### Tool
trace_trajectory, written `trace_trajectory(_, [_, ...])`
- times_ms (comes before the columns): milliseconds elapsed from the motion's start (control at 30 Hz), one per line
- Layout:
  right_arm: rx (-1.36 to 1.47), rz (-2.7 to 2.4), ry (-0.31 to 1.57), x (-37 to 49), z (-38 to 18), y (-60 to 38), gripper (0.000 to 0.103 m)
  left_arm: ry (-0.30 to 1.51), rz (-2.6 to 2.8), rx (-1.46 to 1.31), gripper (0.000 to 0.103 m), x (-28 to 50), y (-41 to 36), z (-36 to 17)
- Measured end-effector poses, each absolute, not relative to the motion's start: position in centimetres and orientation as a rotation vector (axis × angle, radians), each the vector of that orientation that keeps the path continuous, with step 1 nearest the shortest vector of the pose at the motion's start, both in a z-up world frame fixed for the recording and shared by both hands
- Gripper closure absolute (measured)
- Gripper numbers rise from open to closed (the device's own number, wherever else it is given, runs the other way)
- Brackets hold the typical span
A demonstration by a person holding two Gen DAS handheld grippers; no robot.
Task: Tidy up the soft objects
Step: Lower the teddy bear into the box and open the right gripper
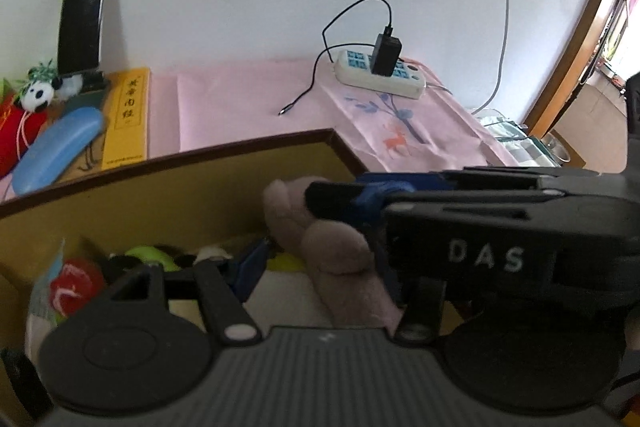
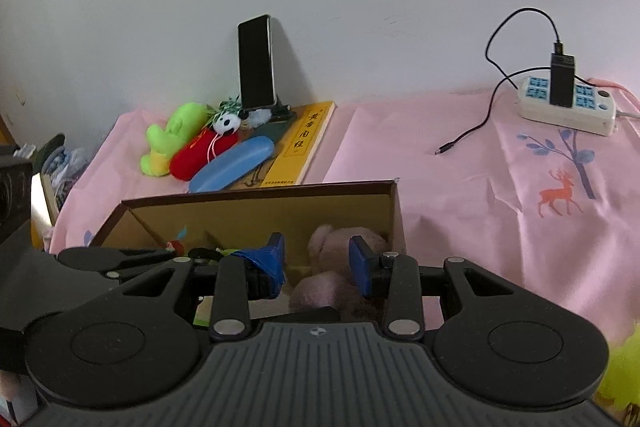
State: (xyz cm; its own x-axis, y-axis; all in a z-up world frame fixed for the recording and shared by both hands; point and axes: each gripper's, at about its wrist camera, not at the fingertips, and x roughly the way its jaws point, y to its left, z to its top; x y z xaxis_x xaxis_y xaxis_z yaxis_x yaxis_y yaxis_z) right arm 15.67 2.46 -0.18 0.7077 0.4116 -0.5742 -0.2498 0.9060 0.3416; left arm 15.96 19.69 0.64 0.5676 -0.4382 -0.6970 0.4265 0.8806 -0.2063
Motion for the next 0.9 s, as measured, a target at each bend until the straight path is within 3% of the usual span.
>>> trace_trajectory(900, [0.329, 0.294, 0.712, 8.9, 1.9, 1.1, 0.084, 0.742, -0.241, 0.170, 0.041, 7.7, 18.4, 5.3])
